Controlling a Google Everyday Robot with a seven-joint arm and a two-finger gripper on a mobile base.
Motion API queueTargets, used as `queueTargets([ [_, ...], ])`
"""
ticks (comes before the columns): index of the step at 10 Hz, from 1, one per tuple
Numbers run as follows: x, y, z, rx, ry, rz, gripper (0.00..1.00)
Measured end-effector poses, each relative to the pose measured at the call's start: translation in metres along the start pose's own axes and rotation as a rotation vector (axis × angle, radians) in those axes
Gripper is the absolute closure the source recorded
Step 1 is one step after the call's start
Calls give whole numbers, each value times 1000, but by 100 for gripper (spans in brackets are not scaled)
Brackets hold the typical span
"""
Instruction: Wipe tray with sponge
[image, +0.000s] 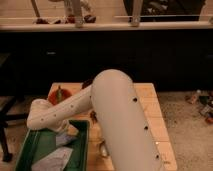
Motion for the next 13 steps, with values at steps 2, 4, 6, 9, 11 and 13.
queueTargets([
  [2, -9, -9, -6, 18, -30, -11, 100],
  [4, -25, -14, -19, 49, -74, -37, 100],
  [6, -30, -8, -25, 60, -107, -48, 100],
  [9, -19, 12, -16, 24, -113, -36, 100],
  [11, -1, 28, -2, -19, -102, -8, 100],
  [13, 12, 31, 7, -50, -83, 13, 100],
])
